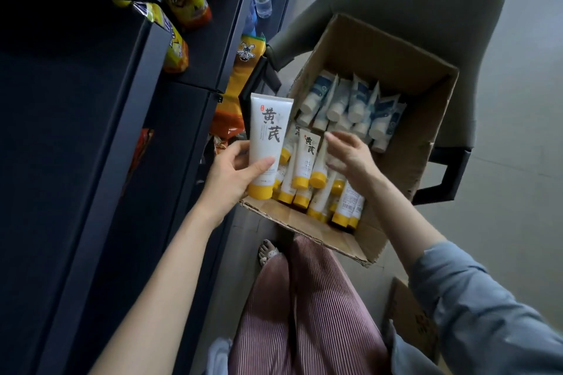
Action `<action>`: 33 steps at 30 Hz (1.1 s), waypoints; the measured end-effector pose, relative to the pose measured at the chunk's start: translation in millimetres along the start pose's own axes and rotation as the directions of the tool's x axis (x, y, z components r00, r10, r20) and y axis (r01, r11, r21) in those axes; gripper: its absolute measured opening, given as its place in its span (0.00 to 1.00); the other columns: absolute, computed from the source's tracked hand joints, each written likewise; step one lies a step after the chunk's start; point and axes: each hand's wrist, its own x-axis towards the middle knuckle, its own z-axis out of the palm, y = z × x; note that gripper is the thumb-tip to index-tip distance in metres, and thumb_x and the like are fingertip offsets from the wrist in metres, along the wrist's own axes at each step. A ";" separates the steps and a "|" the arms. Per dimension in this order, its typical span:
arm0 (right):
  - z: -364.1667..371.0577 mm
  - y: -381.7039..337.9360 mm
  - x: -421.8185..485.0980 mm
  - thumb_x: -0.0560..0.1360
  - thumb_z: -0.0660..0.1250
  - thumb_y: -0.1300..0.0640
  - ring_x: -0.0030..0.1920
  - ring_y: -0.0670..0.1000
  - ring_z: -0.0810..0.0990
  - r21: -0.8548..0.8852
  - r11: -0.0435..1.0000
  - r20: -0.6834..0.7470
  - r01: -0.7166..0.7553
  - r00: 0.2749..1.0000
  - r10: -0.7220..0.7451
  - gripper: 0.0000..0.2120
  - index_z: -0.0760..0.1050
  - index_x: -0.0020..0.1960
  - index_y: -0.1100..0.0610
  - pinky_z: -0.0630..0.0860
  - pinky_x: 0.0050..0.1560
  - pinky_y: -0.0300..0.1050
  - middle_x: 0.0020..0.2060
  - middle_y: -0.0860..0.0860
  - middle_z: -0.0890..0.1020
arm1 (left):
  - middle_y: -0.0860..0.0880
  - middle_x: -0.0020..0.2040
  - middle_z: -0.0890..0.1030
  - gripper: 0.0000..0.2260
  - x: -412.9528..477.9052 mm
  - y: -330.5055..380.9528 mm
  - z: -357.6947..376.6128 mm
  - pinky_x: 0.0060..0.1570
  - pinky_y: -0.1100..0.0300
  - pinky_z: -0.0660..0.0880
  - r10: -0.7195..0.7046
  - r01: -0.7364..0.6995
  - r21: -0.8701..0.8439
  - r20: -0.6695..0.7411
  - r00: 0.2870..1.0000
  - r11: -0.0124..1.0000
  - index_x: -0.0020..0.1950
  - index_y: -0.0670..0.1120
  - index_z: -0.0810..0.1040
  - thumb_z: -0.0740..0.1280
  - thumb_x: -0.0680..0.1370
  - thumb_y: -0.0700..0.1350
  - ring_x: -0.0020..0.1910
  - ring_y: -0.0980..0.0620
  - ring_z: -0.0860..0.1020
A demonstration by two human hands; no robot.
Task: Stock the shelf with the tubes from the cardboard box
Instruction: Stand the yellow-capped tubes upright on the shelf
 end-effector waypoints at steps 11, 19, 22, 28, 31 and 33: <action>42.0 61.3 51.3 0.73 0.71 0.56 0.73 0.57 0.62 -0.355 0.932 -0.063 -0.074 0.997 0.055 0.40 0.52 0.77 0.56 0.64 0.71 0.54 0.75 0.56 0.60 | 0.53 0.52 0.83 0.16 14.5 -11.1 -25.8 0.40 0.65 0.79 -0.032 0.031 -0.017 -0.087 0.996 0.999 0.54 0.55 0.76 0.71 0.68 0.51 0.50 0.57 0.82; 47.3 65.8 78.3 0.73 0.72 0.59 0.63 0.58 0.74 -0.429 0.886 -0.207 -0.174 0.974 0.091 0.32 0.62 0.72 0.62 0.72 0.63 0.55 0.66 0.58 0.73 | 0.57 0.47 0.85 0.11 23.8 -13.0 -33.7 0.41 0.65 0.79 -0.055 0.050 -0.043 -0.140 0.989 0.998 0.51 0.54 0.77 0.72 0.71 0.47 0.47 0.59 0.83; 50.2 69.8 81.2 0.72 0.73 0.57 0.60 0.59 0.75 -0.540 0.827 -0.191 -0.153 0.980 0.056 0.33 0.61 0.71 0.61 0.75 0.59 0.56 0.64 0.59 0.74 | 0.57 0.46 0.85 0.09 24.2 -10.1 -33.7 0.39 0.66 0.78 -0.053 0.045 -0.052 -0.153 0.987 0.998 0.50 0.53 0.77 0.71 0.71 0.46 0.46 0.59 0.82; 56.0 66.4 94.4 0.70 0.75 0.55 0.53 0.58 0.78 -0.498 0.836 -0.187 -0.230 0.970 0.156 0.29 0.65 0.64 0.61 0.78 0.47 0.50 0.56 0.58 0.77 | 0.57 0.47 0.85 0.14 16.2 -2.6 -34.3 0.40 0.66 0.78 -0.038 0.019 -0.103 -0.183 0.982 0.994 0.53 0.53 0.77 0.71 0.68 0.50 0.47 0.58 0.83; 61.1 60.6 94.5 0.70 0.75 0.57 0.47 0.54 0.76 -0.472 0.847 -0.130 -0.245 0.969 0.208 0.28 0.64 0.62 0.62 0.73 0.30 0.40 0.51 0.56 0.75 | 0.55 0.48 0.85 0.18 11.0 2.4 -36.6 0.40 0.64 0.79 -0.018 -0.010 -0.130 -0.211 0.977 0.991 0.55 0.51 0.77 0.72 0.66 0.52 0.47 0.57 0.83; 61.0 59.0 91.9 0.70 0.75 0.58 0.46 0.53 0.76 -0.467 0.846 -0.111 -0.256 0.967 0.231 0.27 0.64 0.61 0.62 0.72 0.29 0.40 0.49 0.55 0.74 | 0.55 0.48 0.85 0.19 7.4 6.5 -38.3 0.42 0.62 0.80 -0.008 -0.024 -0.132 -0.236 0.972 0.991 0.55 0.50 0.77 0.72 0.66 0.52 0.47 0.57 0.83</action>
